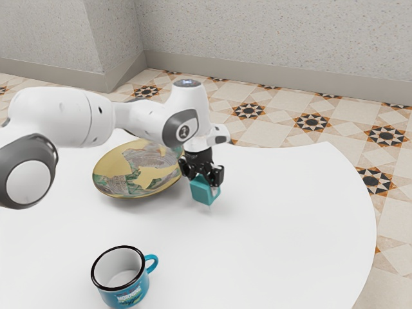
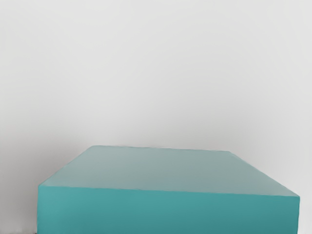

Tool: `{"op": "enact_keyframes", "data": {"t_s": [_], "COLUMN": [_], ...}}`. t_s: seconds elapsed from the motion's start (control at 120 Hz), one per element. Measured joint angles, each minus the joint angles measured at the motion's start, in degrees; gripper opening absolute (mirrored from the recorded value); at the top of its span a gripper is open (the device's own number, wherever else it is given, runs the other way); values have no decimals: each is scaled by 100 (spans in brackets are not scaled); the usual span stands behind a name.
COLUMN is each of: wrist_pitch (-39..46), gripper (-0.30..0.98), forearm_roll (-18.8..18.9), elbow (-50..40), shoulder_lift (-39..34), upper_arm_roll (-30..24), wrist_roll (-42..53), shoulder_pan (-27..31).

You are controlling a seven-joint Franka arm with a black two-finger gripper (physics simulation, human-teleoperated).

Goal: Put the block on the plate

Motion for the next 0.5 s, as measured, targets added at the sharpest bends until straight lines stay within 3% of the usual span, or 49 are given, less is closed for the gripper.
{"op": "enact_keyframes", "data": {"t_s": [0.5], "wrist_pitch": [-459], "gripper": [36], "forearm_roll": [188], "elbow": [17], "shoulder_lift": [-478], "upper_arm_roll": [10], "wrist_roll": [44], "shoulder_pan": [57]}}
